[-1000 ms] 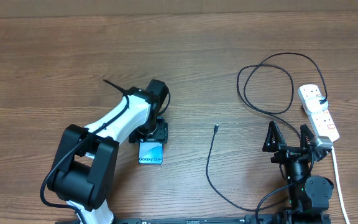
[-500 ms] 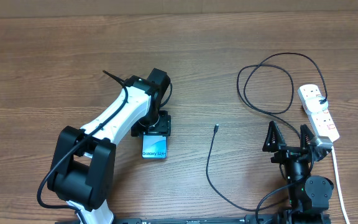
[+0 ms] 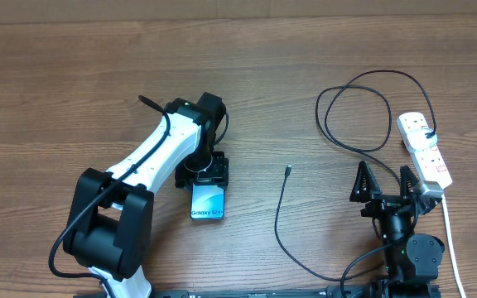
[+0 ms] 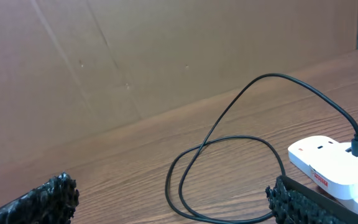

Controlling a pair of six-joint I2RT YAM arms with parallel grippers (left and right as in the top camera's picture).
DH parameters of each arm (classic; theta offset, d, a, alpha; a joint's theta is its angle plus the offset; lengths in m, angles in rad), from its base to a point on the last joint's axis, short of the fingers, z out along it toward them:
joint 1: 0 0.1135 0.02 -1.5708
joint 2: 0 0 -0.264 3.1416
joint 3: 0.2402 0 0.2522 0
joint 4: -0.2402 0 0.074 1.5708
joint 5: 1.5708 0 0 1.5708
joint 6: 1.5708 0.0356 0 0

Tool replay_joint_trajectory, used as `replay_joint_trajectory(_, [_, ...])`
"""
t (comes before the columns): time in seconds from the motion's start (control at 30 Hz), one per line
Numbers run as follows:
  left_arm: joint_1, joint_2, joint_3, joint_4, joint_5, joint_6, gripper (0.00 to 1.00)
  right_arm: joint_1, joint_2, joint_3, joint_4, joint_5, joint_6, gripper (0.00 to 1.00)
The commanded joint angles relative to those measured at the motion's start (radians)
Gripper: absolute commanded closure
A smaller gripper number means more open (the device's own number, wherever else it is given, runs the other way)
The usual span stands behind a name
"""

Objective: Plug charger to phone and switch on socket
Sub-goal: 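Lift the phone with the left gripper and tilt it upright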

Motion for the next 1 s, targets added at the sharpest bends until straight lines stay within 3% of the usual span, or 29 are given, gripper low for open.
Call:
replay_joint_trajectory(0.0, [-0.009, 0.008, 0.048, -0.028, 0.03, -0.014, 0.32, -0.002, -0.007, -0.011, 0.006, -0.005, -0.004, 0.0])
replay_joint_trajectory(0.87, [0.001, 0.008, 0.252, -0.227, 0.032, 0.004, 0.34, -0.002, -0.007, -0.011, 0.006, -0.005, -0.004, 0.0])
replay_joint_trajectory(0.97, [0.011, 0.008, 0.252, -0.219, 0.095, -0.013, 0.34, -0.002, -0.007, -0.011, 0.006, -0.005, -0.004, 0.0])
